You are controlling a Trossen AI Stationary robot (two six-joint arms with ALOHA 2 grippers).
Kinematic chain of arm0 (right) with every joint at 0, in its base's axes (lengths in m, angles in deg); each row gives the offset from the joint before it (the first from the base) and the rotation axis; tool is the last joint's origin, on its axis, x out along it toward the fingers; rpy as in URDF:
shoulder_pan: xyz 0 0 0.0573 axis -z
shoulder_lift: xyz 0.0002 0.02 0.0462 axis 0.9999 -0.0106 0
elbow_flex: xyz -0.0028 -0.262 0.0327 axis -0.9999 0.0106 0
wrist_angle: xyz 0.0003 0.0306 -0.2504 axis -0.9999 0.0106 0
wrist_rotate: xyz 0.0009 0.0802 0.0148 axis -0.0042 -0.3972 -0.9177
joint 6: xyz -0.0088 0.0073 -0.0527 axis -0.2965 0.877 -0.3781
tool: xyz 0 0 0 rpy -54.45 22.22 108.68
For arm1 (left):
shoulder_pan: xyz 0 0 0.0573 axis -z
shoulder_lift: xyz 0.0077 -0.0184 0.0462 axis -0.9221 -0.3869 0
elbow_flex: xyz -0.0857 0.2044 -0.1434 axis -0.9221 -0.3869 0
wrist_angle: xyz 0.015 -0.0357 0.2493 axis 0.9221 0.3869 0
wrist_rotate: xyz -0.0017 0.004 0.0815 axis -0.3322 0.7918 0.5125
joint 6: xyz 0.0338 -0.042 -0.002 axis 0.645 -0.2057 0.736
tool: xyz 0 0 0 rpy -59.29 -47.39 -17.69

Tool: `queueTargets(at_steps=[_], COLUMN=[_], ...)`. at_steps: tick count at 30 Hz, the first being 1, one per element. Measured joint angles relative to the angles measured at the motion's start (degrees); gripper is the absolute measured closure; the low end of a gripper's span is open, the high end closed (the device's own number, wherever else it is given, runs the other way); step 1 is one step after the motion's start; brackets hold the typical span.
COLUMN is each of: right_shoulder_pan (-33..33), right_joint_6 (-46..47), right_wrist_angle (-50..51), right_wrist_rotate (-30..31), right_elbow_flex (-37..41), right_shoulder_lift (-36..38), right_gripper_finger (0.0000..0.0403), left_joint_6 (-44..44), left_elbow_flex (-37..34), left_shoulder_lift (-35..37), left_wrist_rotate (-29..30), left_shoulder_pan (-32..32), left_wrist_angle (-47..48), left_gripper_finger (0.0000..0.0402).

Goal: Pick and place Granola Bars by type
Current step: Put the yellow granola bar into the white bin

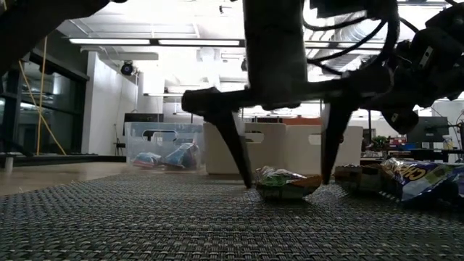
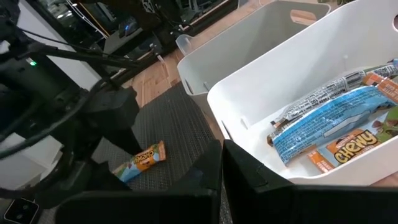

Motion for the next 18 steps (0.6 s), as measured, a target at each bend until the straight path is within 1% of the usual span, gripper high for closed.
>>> queueTargets(at_steps=[5,8,18], right_shoulder_pan=[0.02,0.01,0.02], right_joint_6=[0.00,0.00,0.00], right_wrist_angle=[0.04,0.03,0.03], right_wrist_rotate=[-0.01,-0.01,-0.01], right_elbow_flex=[0.00,0.00,0.00], right_shoulder_lift=[-0.01,-0.01,-0.03], right_gripper_finger=[0.0402,0.0402,0.0402], left_joint_6=[0.04,0.04,0.26], left_elbow_flex=[-0.08,-0.11,-0.19], left_shoulder_lift=[-0.03,-0.05,-0.10], left_wrist_rotate=[-0.93,-0.85,-2.27], left_shoulder_pan=[-0.02,-0.02,-0.42], left_wrist_angle=[0.21,0.36,0.35], left_gripper_finger=[0.0068,0.0079,0.0176])
